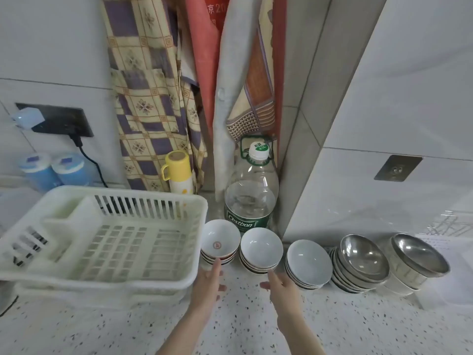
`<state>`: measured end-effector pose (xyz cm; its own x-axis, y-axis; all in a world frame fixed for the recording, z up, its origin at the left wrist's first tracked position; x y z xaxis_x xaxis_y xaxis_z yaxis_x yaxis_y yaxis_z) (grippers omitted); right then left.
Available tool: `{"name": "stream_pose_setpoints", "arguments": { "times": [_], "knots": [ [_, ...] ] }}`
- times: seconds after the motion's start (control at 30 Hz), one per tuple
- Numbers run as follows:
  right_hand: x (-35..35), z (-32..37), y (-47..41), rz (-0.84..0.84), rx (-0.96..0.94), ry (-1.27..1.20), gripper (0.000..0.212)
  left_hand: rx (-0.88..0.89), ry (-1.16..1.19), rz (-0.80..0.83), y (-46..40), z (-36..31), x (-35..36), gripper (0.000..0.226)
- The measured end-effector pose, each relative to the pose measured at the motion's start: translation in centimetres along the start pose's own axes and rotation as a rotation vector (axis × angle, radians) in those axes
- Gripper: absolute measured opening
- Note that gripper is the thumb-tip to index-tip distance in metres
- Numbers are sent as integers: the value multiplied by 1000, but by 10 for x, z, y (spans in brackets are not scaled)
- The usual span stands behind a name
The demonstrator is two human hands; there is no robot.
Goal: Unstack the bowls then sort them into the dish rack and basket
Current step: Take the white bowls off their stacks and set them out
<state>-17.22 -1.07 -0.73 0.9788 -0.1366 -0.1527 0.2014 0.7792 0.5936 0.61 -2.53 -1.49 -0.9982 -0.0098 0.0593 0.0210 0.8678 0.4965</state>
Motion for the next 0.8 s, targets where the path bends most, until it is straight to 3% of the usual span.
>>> {"name": "stream_pose_setpoints", "arguments": {
  "times": [0.2,0.3,0.43,0.53,0.8],
  "knots": [
    [10,7,-19,-98,-73,9,34,16,100,-47,-19,-3,-3,28],
    [15,8,-27,-158,-101,99,26,75,118,-71,-25,-9,-2,9],
    [17,10,-33,-212,-112,134,15,94,164,-102,-36,-10,-1,7],
    [18,15,-32,-223,-154,159,21,76,180,-109,-41,-7,-2,3],
    [18,22,-30,-201,-192,112,42,69,177,-144,-45,-7,-3,21]
  ]
}}
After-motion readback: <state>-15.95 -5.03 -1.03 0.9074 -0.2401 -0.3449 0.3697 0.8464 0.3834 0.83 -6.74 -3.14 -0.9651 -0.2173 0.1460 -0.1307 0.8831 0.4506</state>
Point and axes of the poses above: each hand's wrist, its own y-axis away from the middle knuckle, its own x-axis out of the palm, z = x × y, the point moved 3 cm from there along -y, towards the middle knuckle, and after that the axes turned 13 degrees about z, right-handed, at the moved point
